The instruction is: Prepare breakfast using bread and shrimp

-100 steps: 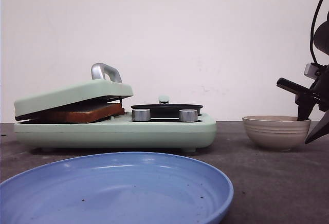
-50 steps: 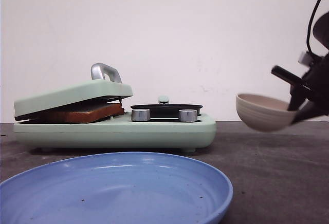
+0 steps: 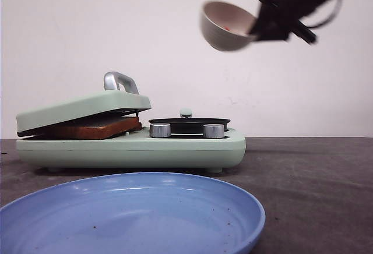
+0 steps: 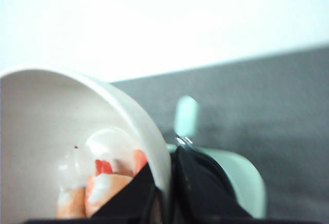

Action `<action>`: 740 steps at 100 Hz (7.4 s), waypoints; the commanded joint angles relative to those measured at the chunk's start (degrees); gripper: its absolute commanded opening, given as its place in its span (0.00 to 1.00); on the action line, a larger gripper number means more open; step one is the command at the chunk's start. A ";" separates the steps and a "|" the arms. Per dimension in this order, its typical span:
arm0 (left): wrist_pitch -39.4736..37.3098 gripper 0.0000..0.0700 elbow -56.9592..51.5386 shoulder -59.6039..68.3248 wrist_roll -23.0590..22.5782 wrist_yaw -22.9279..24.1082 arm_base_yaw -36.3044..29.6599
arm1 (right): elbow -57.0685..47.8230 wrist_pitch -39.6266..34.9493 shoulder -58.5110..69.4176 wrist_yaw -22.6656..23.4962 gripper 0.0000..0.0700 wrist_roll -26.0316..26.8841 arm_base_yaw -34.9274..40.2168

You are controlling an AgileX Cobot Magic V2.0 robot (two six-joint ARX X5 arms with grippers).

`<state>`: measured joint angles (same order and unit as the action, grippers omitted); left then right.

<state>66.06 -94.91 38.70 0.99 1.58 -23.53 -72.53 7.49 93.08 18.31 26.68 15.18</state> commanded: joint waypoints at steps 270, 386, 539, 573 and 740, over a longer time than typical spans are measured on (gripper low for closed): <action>2.08 0.02 -0.96 0.44 -0.37 0.17 -0.28 | -8.59 29.92 12.94 -43.50 0.01 -84.78 21.05; 1.84 0.02 -0.96 0.44 -0.28 0.15 -0.28 | 13.16 -31.45 3.19 -9.20 0.01 -15.72 -17.31; -19.96 0.01 33.86 -19.10 14.67 2.45 -0.28 | 47.36 -11.54 -69.31 -4.74 0.00 -15.61 -9.57; -20.39 0.01 35.80 -19.67 15.15 2.45 -0.28 | 47.36 -13.53 -78.34 -11.10 0.00 -15.47 -9.40; -47.74 0.02 60.81 -20.55 -2.14 -1.57 9.35 | 47.36 -13.49 -78.27 -10.84 0.00 -15.52 -8.68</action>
<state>23.81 -37.69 18.72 -1.17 2.02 -15.57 -24.82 -6.59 14.66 7.49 10.59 6.35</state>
